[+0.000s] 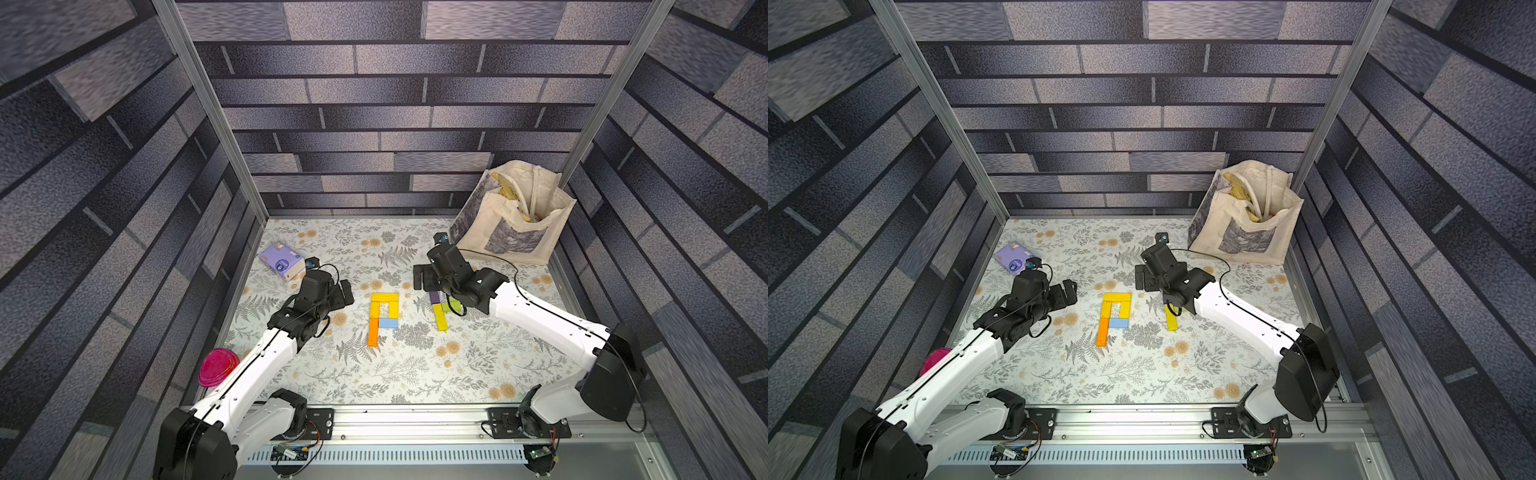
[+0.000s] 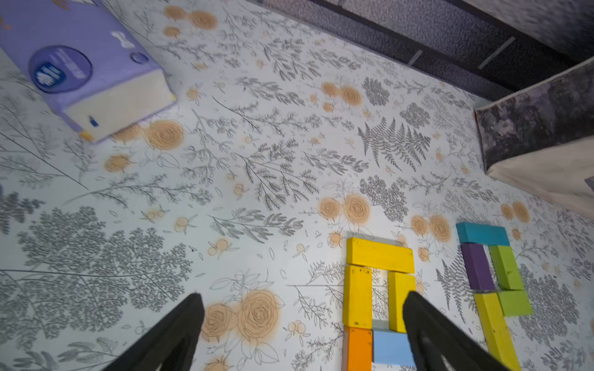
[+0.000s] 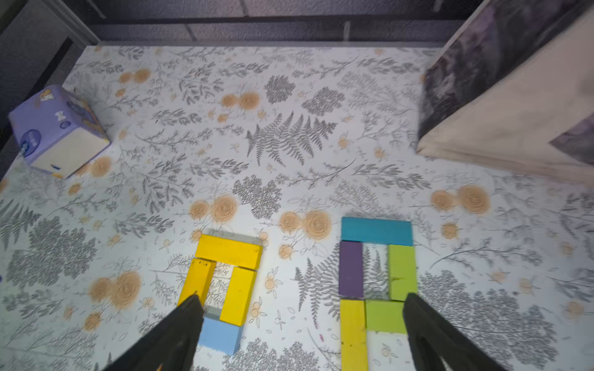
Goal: Assemble the letter p with building blocks
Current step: Adjust the building block at the center of the board, then reset both arms
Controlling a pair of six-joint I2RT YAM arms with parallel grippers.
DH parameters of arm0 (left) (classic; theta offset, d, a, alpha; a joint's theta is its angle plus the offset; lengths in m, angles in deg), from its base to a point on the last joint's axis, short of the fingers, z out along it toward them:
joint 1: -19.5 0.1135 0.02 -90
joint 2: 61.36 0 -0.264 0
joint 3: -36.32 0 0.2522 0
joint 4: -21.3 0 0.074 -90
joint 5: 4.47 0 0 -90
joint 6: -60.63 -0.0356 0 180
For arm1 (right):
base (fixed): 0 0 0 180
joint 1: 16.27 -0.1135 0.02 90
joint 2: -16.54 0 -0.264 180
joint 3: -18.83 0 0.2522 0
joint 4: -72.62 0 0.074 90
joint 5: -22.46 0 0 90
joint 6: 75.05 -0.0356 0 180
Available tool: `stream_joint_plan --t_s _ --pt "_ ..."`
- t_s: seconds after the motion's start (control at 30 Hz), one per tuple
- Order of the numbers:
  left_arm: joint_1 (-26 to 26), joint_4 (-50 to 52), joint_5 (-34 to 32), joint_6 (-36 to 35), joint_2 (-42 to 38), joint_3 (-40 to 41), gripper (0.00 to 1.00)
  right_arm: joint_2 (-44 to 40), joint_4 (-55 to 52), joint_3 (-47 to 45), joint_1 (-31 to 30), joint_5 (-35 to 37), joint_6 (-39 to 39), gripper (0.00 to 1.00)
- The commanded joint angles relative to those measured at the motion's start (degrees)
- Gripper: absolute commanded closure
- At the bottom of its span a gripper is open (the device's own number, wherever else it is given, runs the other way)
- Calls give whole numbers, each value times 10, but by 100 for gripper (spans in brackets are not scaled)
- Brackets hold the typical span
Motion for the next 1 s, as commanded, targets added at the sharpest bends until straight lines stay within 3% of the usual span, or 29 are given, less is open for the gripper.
stream_joint_plan --t_s 0.0,0.1,0.23,0.3,0.43,0.63,0.77,0.97 --pt "37 -30 -58 -98 -9 -19 0 -31 37 -43 38 170 115 0" --pt "100 -117 -19 -106 -9 10 0 -57 136 -119 112 174 173 0" --pt "135 -324 -59 -178 13 108 0 -41 252 -203 218 147 216 0" --pt "158 -398 -52 -208 52 139 0 -12 322 -241 248 185 229 0" --pt "175 -412 -40 -248 135 136 0 50 433 -289 270 205 251 0" --pt "191 -465 13 -244 209 134 0 134 468 -274 281 182 254 0" --pt "191 -518 9 -250 253 141 0 109 478 -296 302 135 233 0" --pt "208 -588 9 -230 288 162 0 16 647 -444 354 37 192 0"
